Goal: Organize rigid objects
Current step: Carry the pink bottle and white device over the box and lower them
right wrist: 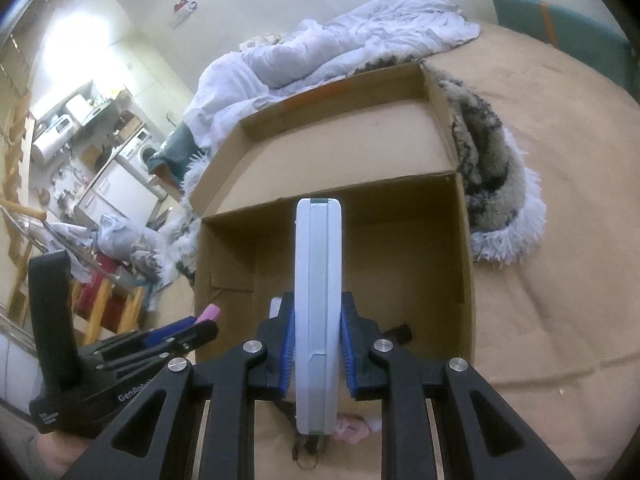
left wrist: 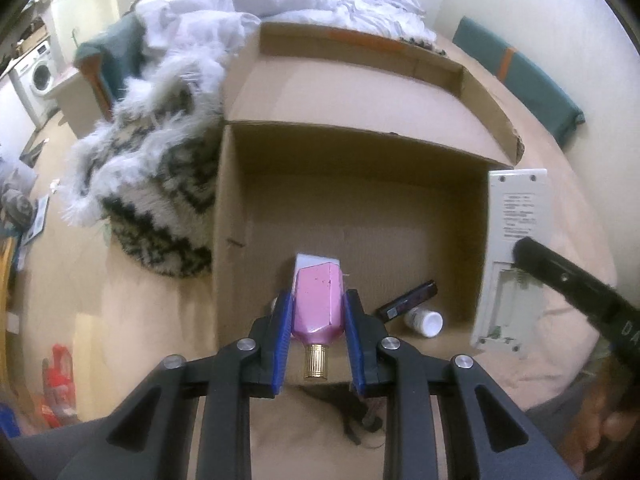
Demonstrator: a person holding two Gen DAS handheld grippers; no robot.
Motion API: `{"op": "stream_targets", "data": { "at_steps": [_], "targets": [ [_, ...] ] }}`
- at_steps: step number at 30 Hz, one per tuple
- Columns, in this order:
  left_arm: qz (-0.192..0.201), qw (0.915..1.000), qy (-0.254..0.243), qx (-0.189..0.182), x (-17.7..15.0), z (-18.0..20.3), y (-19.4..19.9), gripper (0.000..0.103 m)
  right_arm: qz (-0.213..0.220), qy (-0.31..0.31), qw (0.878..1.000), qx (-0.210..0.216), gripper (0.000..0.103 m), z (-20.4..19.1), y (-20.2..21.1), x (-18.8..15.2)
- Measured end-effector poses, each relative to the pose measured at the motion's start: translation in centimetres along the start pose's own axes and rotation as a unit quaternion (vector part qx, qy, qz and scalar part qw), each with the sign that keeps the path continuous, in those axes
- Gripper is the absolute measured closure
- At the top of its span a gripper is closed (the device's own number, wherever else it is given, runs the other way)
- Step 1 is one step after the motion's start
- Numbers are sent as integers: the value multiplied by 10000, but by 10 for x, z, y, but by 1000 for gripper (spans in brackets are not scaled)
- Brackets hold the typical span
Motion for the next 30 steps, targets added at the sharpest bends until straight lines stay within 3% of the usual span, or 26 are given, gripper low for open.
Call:
{"op": "stream_targets", "data": {
  "at_steps": [9, 18, 30],
  "targets": [
    [-20, 9995, -199, 226, 23, 6, -29, 80, -142, -249, 9996, 60, 81, 16, -42, 10],
    [-210, 9988, -242, 375, 16, -2, -72, 80, -884, -609, 9941, 165, 81, 28, -93, -2],
    [-184, 9969, -426, 631, 13, 0, -88, 80, -1287, -750, 9887, 145, 81, 28, -125, -5]
  ]
}}
Point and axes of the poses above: each gripper's, at about its wrist camera, not at the fingertips, and y roughly against the way its jaws point, z to its right, x to its top, the point moved 1 cm from there along -y, roughly the way its jaws point, and after that the axes turned 8 degrees about -x, right-handed, at the moved point
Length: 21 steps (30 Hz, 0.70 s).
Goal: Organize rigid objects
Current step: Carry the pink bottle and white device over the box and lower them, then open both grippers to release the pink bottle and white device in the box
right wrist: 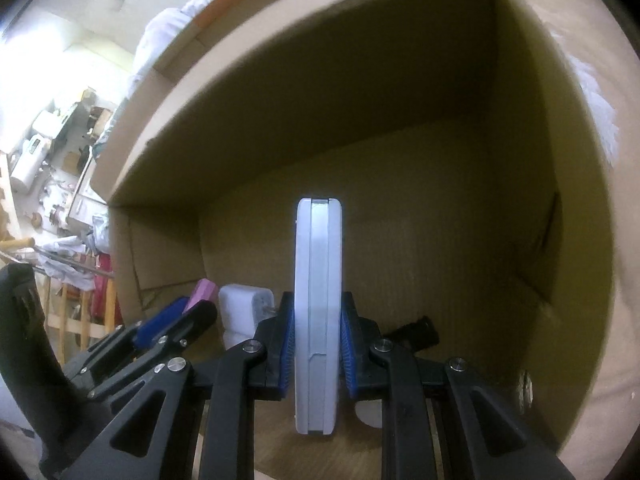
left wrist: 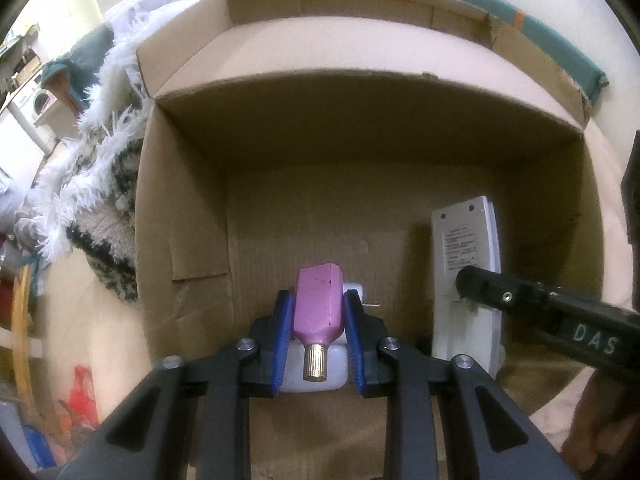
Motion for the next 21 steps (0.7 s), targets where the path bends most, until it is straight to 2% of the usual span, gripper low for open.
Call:
{"op": "stream_targets", "data": {
  "at_steps": [3, 6, 10, 11, 13, 14, 15, 17, 18, 19, 20, 21],
  "targets": [
    [-93, 9999, 58, 29, -2, -1, -6, 80, 15, -184, 9997, 177, 81, 5, 1, 0],
    [-129, 9999, 81, 38, -2, -2, -9, 80, 44, -124, 9999, 93, 81, 4, 0, 1],
    [-75, 9998, -51, 166, -4, 2, -7, 79, -122, -235, 9996, 14, 79, 10, -7, -1],
    [-84, 9997, -99, 191, -5, 7, -9, 75, -133, -216, 9997, -25, 79, 10, -8, -1],
    [-78, 9995, -149, 252, -8, 6, -7, 61, -88, -171, 9997, -162, 79, 7, -8, 1],
    [-44, 9994, -169, 308, -8, 7, -6, 51, -30, -133, 9996, -246, 79, 6, -6, 3],
    [1, 9992, -181, 354, -9, 8, -5, 46, 73, -81, 9994, -331, 79, 4, -2, 4],
    [70, 9989, -230, 410, -9, 11, -3, 43, 270, 106, 9983, -509, 78, -1, 6, 8],
    [72, 9988, -262, 412, -9, 13, -3, 43, 351, 185, 9975, -588, 76, -4, 9, 9],
    [64, 9987, -284, 417, -9, 14, -3, 43, 452, 230, 9967, -628, 69, -5, 14, 11],
    [68, 9986, -286, 434, -9, 15, -3, 43, 584, 226, 9962, -609, 50, -6, 20, 13],
    [88, 9986, -271, 449, -9, 15, -3, 43, 723, 193, 9958, -529, 45, -7, 27, 15]
  ]
}}
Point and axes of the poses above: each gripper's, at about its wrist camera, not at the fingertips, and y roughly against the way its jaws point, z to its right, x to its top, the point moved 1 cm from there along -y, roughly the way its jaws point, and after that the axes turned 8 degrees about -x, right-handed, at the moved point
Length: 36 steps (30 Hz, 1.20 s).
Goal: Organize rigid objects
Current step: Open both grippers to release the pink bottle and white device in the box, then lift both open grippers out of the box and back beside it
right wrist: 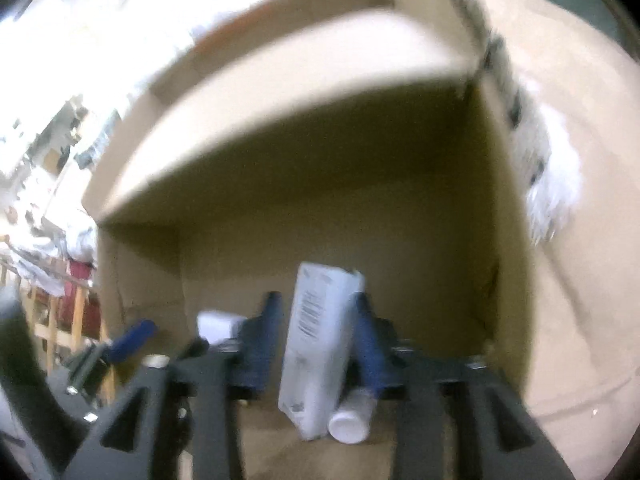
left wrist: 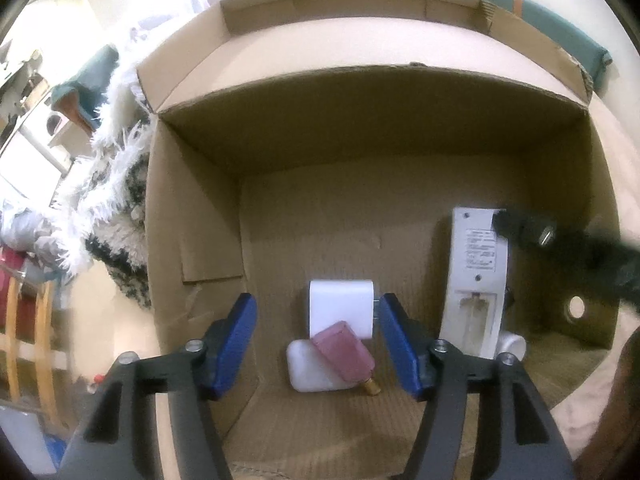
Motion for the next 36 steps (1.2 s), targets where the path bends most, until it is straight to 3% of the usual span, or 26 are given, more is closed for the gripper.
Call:
{"op": "stream_targets", "data": {
  "at_steps": [2, 6, 11, 16, 20, 24, 28, 30, 36],
  "targets": [
    [46, 9999, 57, 69, 1, -2, 6, 43, 189, -36, 9994, 303, 34, -1, 9, 5],
    [145, 9997, 140, 133, 4, -8, 15, 43, 184, 169, 9995, 194, 29, -9, 9, 4],
    [257, 9994, 206, 91, 8, -15, 20, 43, 11, 99, 9989, 448, 17, -12, 5, 3],
    [264, 9993, 268, 65, 5, -12, 28, 43, 9, 217, 9981, 576, 17, -20, 5, 5],
    [243, 9989, 346, -179, -3, -18, 37, 43, 66, 222, 9977, 639, 10, -14, 15, 3],
    [330, 9982, 233, -453, -4, -14, 49, 43, 209, 174, 9983, 512, 9, -8, 26, 1],
    [587, 9974, 196, -379, -6, -15, 68, 42, 358, 16, 9987, 371, 10, 3, 40, -4],
    [652, 9971, 209, -319, -9, -20, 74, 34, 494, -43, 9985, 250, 10, 10, 51, -10],
    [717, 9961, 454, -245, -20, -33, 90, 34, 603, 69, 9981, -49, 10, 20, 77, -29]
  ]
}}
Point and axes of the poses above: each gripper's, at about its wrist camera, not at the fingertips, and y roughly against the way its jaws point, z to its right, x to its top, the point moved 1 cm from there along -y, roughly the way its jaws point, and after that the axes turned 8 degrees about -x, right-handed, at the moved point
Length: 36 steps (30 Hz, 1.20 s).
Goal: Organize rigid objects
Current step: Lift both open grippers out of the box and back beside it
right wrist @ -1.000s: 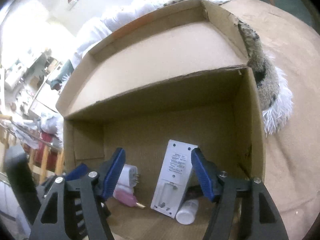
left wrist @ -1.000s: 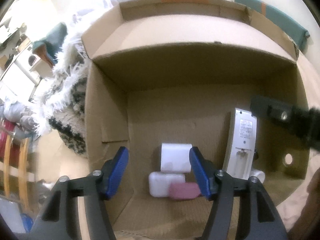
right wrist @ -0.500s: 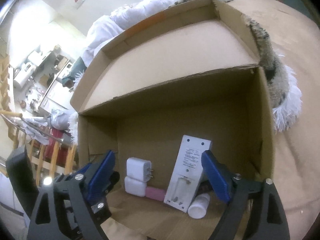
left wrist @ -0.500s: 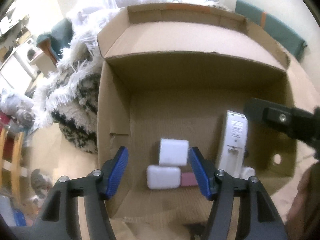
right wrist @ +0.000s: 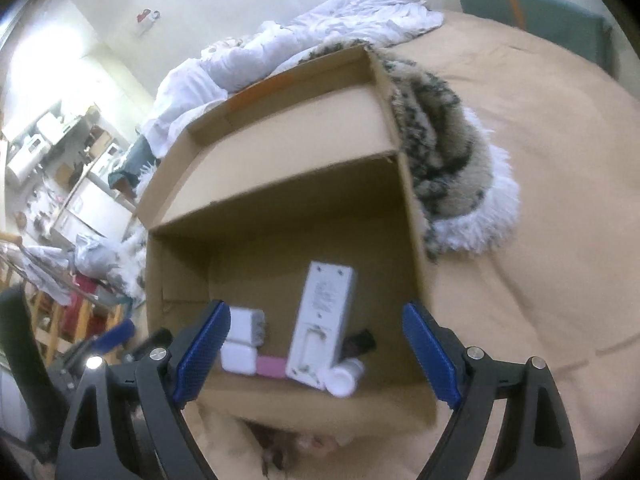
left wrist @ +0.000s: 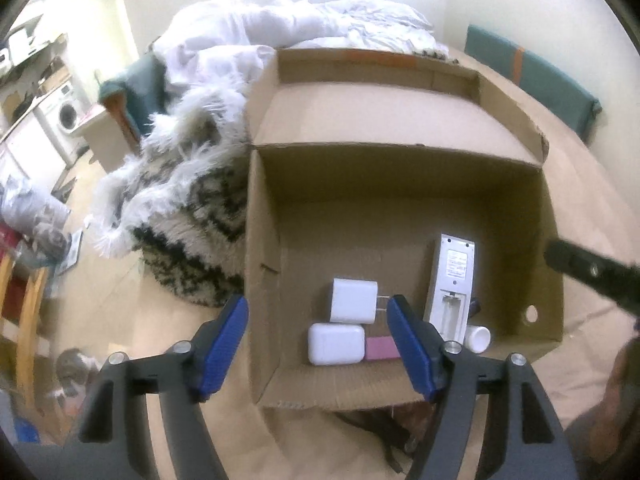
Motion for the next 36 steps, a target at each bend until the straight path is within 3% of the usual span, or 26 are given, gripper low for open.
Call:
{"op": "stream_targets", "data": {
  "at_steps": [14, 22, 30, 36],
  "targets": [
    [-281, 9981, 532, -104, -45, -19, 25, 33, 67, 173, 9994, -297, 10, 5, 42, -58],
    [-561, 9949, 821, -154, -72, -29, 26, 33, -221, 119, 9995, -183, 10, -4, 35, -84],
    [-870, 9884, 1239, 69, -82, -48, 11, 33, -276, 345, 9986, -288, 10, -12, 33, -91],
    [-1178, 9836, 1351, 184, -88, -55, -5, 33, -585, 98, 9977, -342, 10, -2, 21, -92]
  ]
}}
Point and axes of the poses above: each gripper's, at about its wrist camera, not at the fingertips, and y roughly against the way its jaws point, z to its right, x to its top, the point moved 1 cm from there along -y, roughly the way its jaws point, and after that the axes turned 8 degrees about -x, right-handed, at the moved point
